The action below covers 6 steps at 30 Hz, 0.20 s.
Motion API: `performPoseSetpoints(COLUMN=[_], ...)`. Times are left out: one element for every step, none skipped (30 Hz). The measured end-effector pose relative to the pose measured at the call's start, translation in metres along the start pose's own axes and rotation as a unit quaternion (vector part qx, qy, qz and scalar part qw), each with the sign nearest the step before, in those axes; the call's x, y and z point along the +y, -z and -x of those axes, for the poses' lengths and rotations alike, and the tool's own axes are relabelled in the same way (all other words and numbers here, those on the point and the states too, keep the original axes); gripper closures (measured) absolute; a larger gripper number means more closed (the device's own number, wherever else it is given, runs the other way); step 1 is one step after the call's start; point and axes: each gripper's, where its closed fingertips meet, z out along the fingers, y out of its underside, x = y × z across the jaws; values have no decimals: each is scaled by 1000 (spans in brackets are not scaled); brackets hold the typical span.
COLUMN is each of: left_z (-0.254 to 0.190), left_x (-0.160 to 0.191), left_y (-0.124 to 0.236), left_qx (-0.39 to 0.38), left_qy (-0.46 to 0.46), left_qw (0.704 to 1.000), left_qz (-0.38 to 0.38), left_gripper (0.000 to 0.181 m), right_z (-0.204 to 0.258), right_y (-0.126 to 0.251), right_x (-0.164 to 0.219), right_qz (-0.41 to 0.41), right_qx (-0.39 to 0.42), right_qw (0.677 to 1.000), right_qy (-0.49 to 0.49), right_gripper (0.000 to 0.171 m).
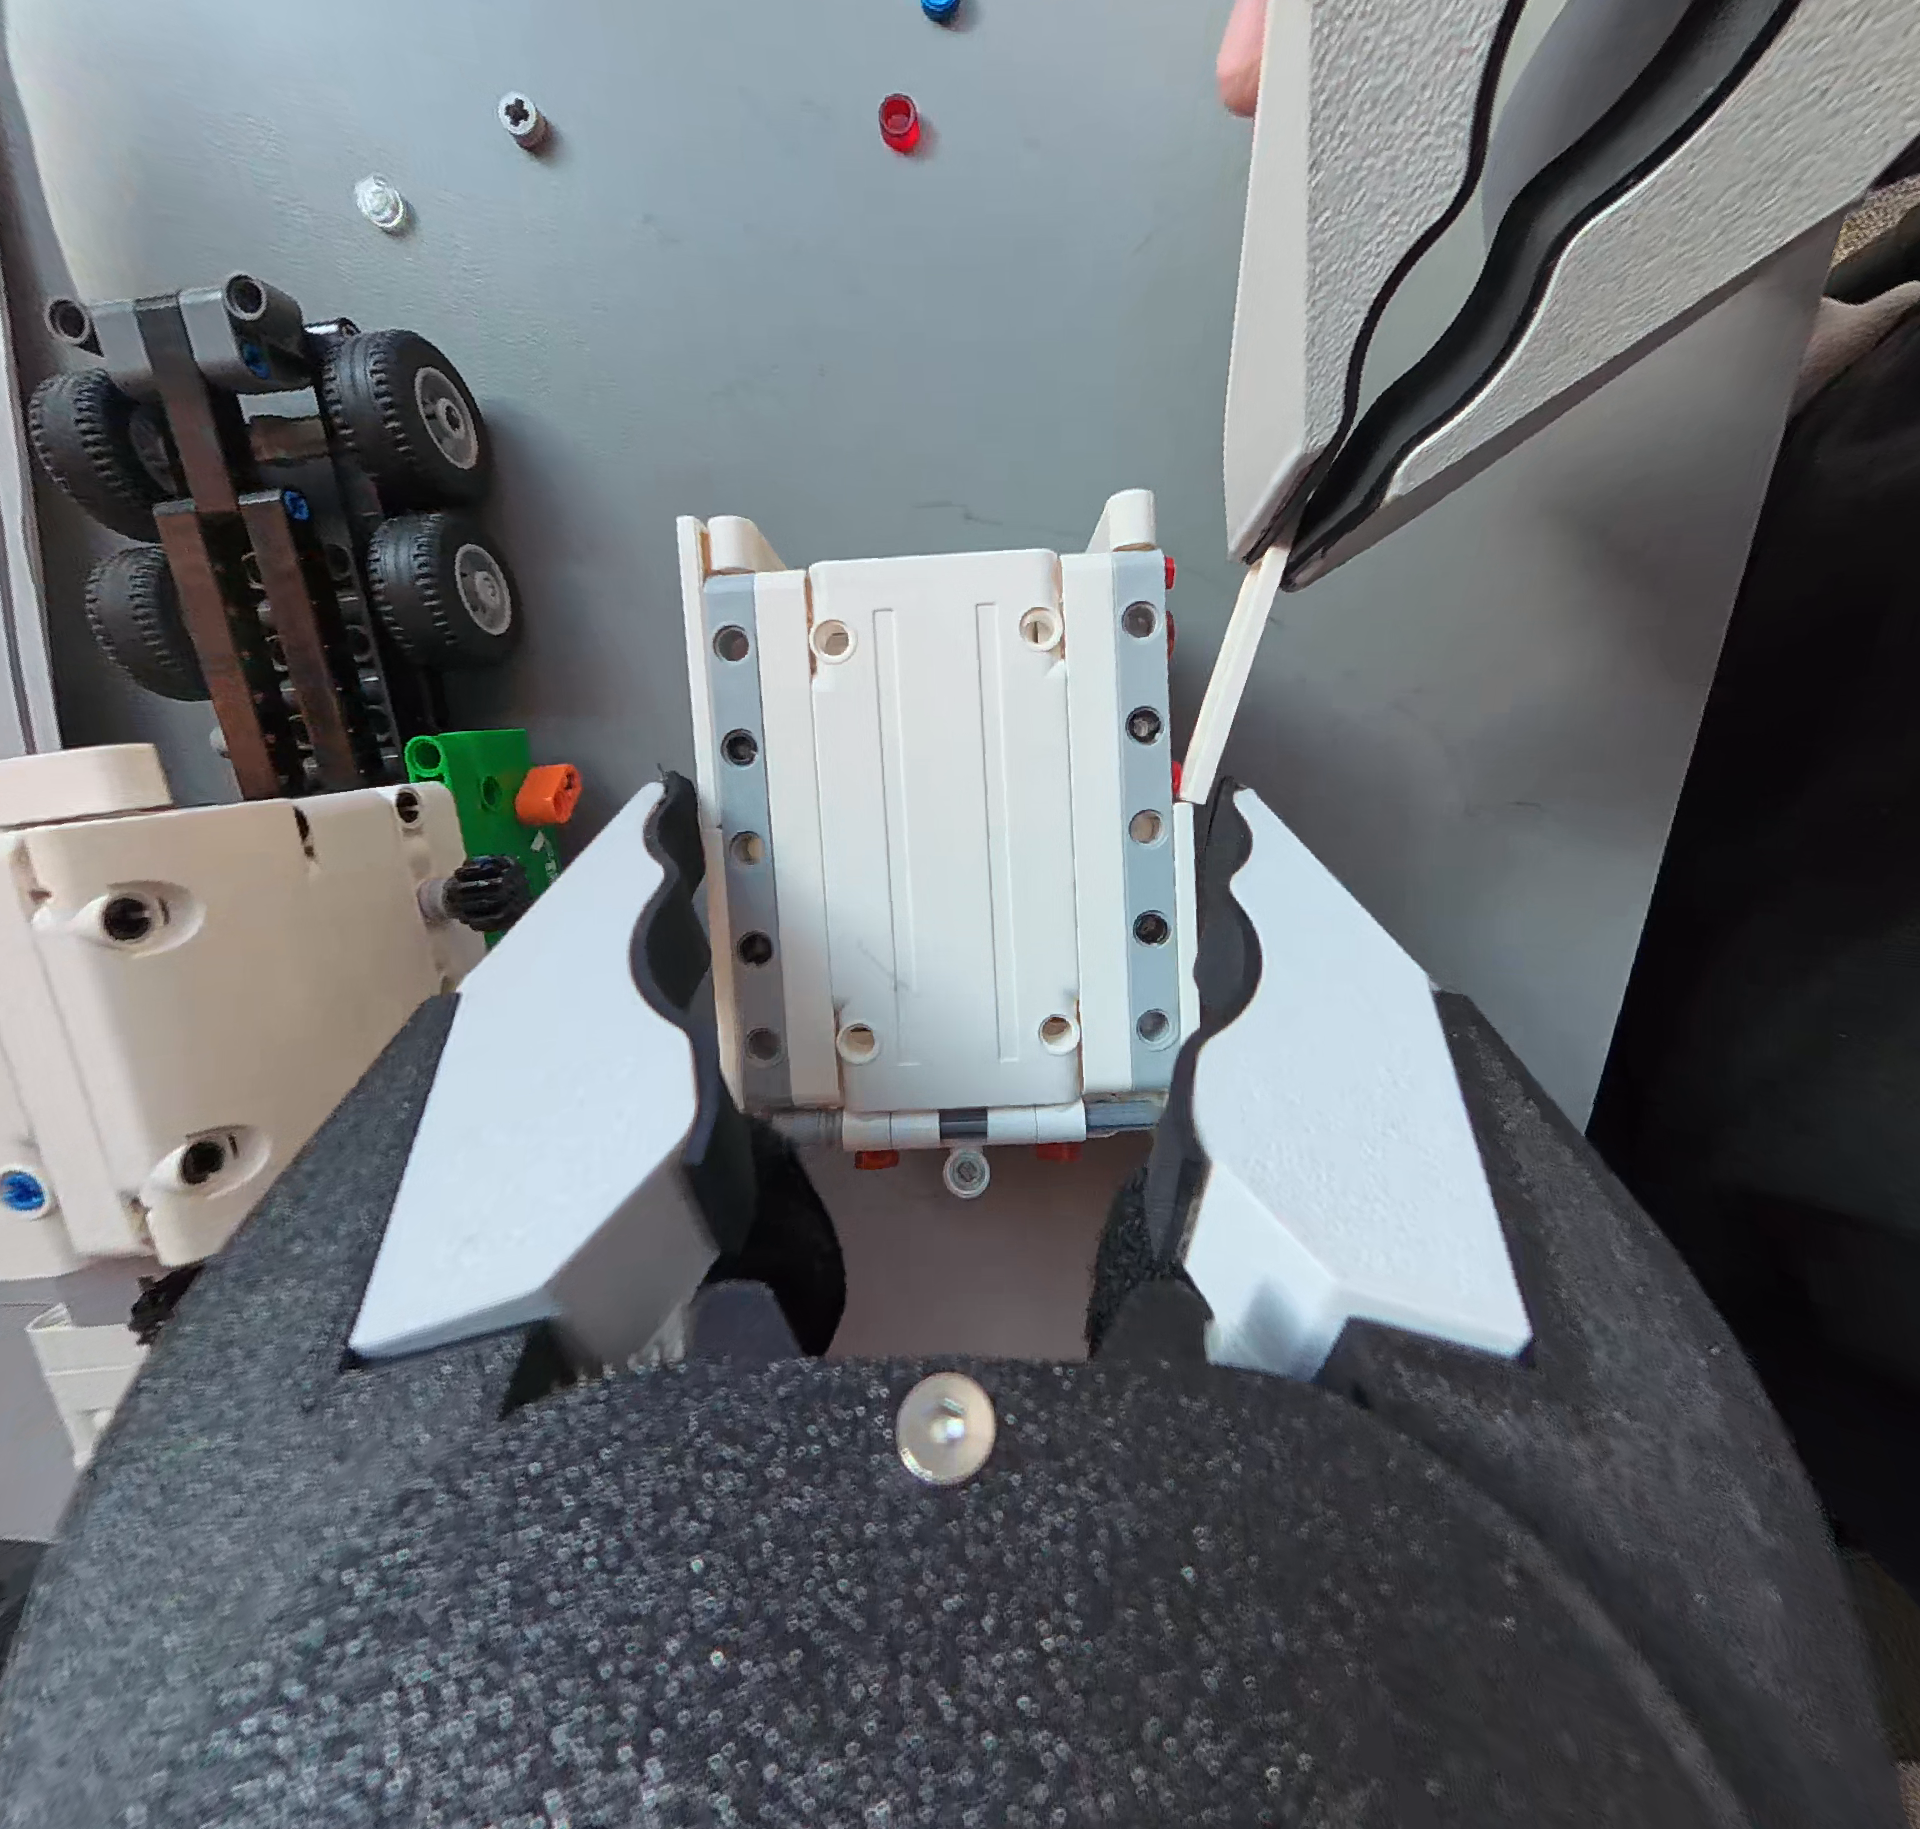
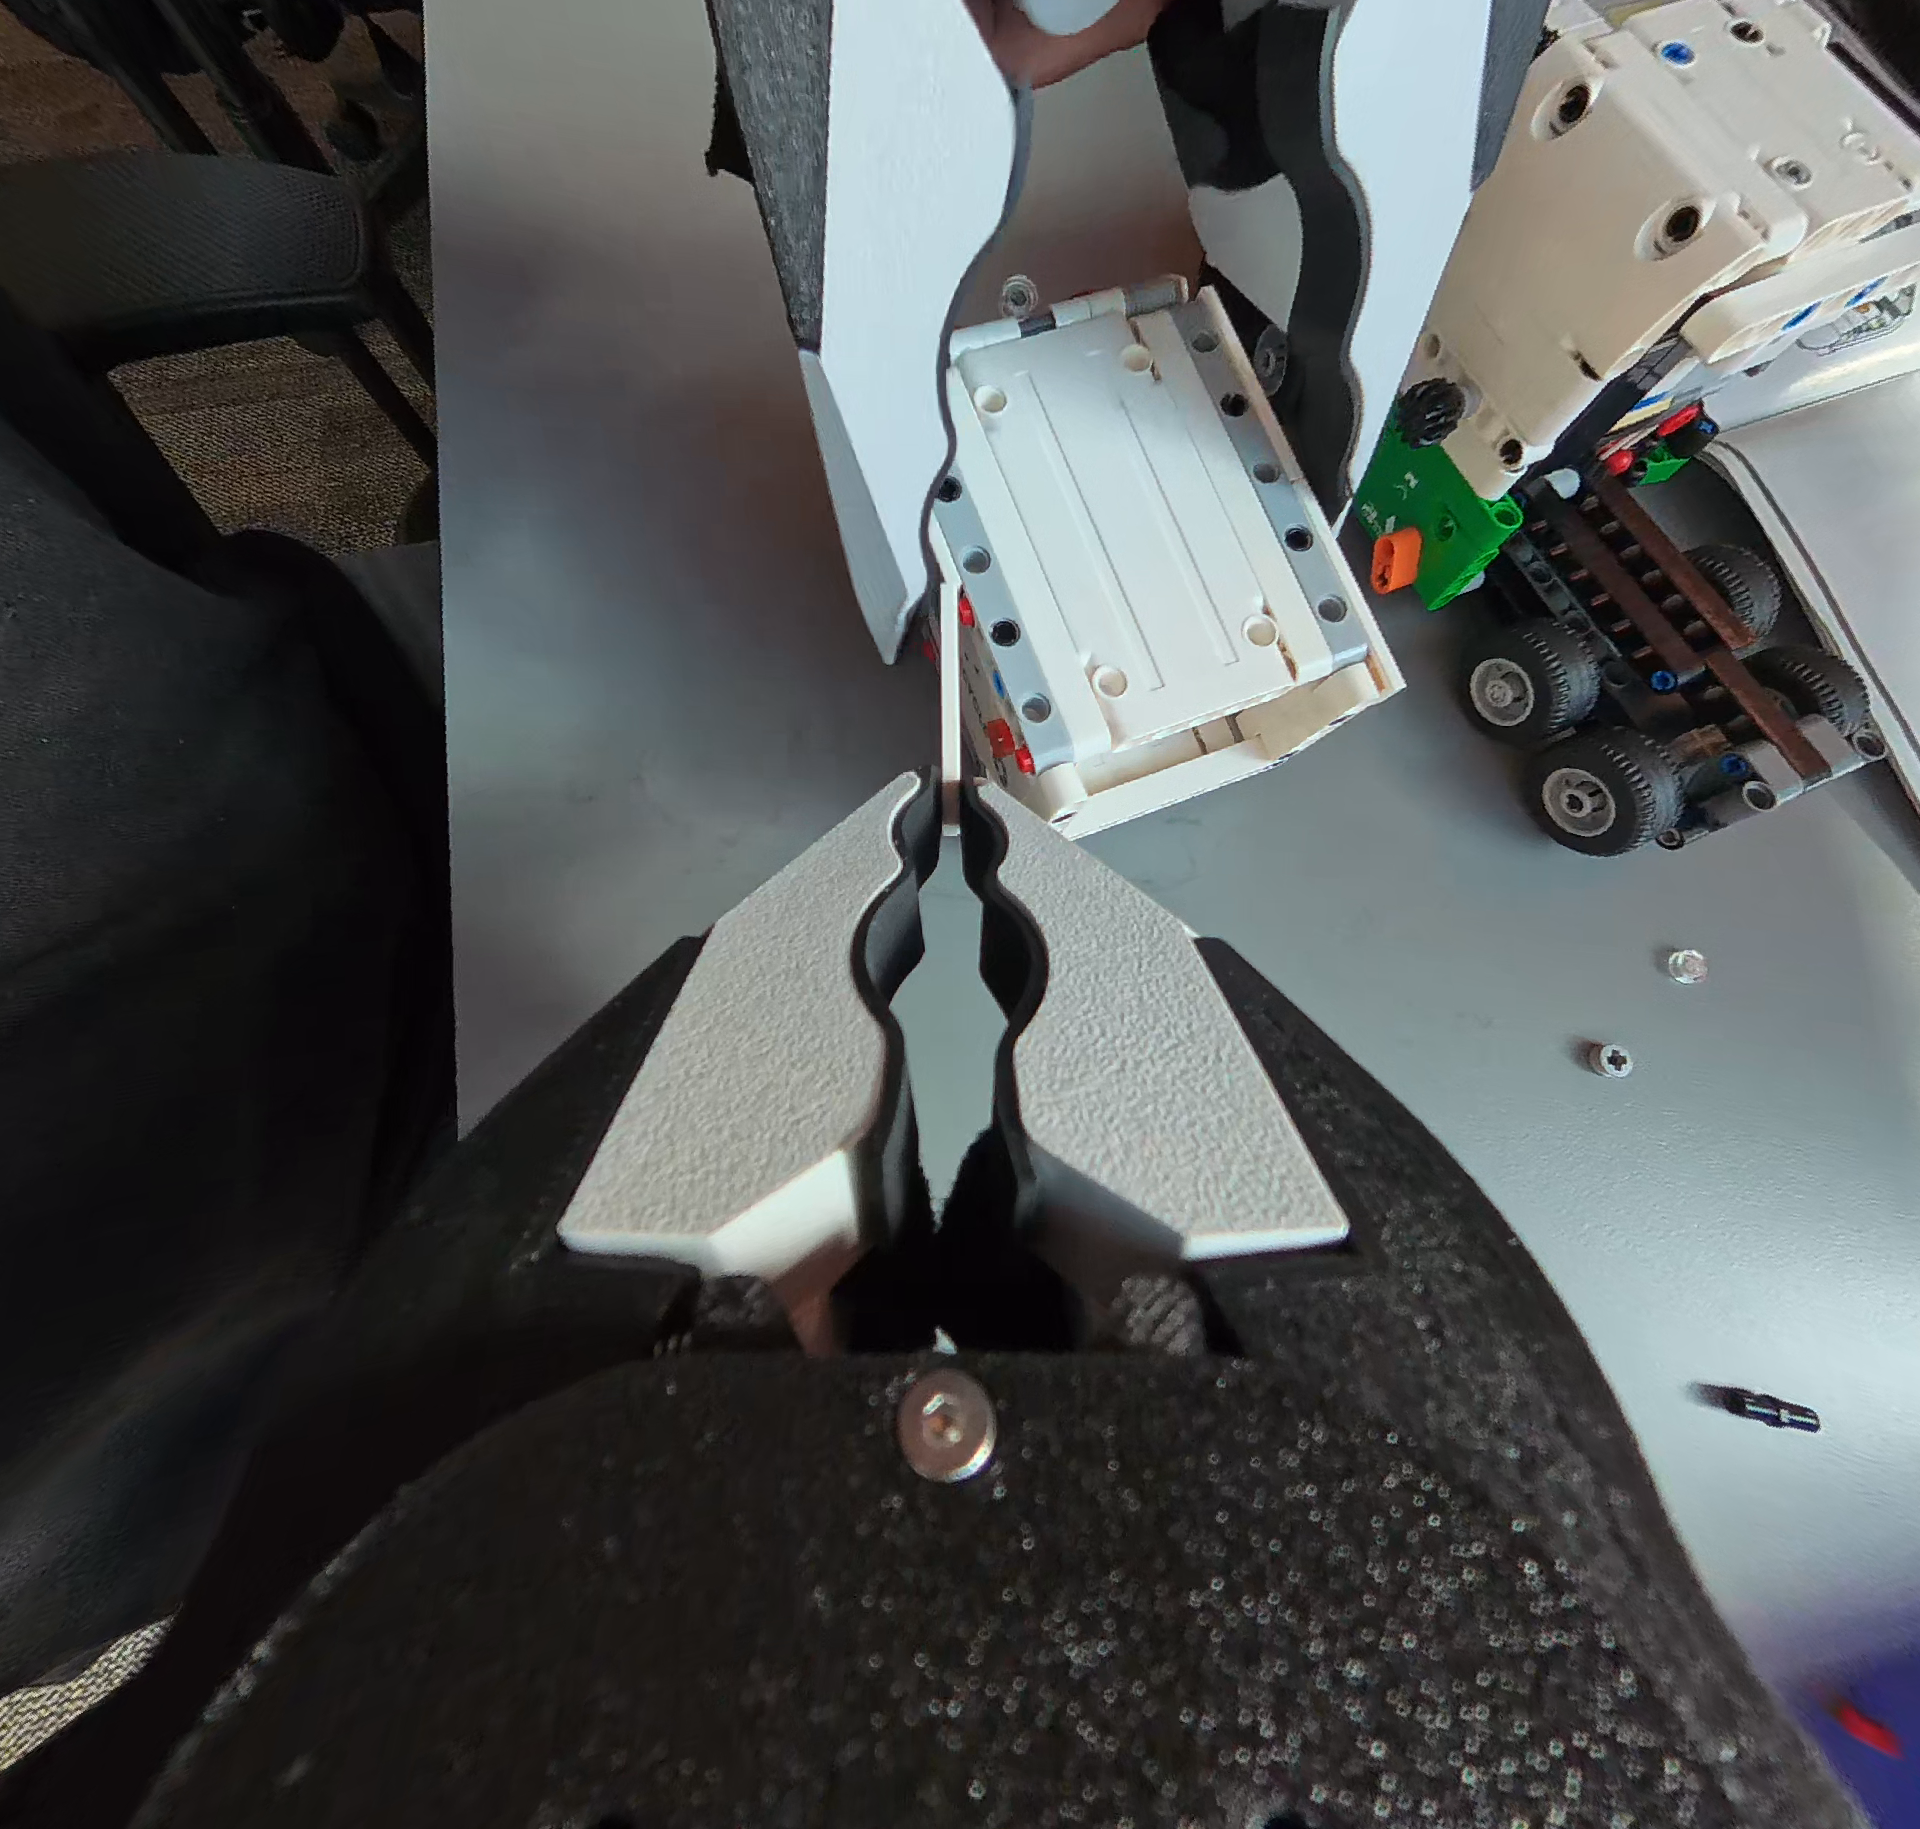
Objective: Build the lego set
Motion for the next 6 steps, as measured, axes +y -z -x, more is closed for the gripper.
performPoseSetpoints(left_z=[0, 0, 0, 0, 1, 1], left_x=[1, 1, 1, 0, 0, 0], left_y=[-1, -2, -3, -4, -4, -4], left_qx=[1, 4, 7, 10, 12, 13], left_qy=[-1, 1, 4, 7, 9, 11], left_qw=[1000, 1000, 1000, 1000, 1000, 1000], left_qz=[2, 3, 4, 4, 4, 5], left_gripper=[87, 87, 87, 87, 87, 87], right_z=[0, 0, -1, -1, -2, -2], right_y=[0, 0, 0, 0, 0, 0], right_x=[0, 0, 0, 1, 1, 1], right_qz=[0, 1, 2, 4, 4, 3], right_qx=[-1, -2, -1, -1, -2, -2], right_qw=[1000, 1000, 1000, 1000, 1000, 1000], right_qy=[0, -1, -1, -1, -2, -3], right_gripper=[169, 169, 169, 169, 169, 169])
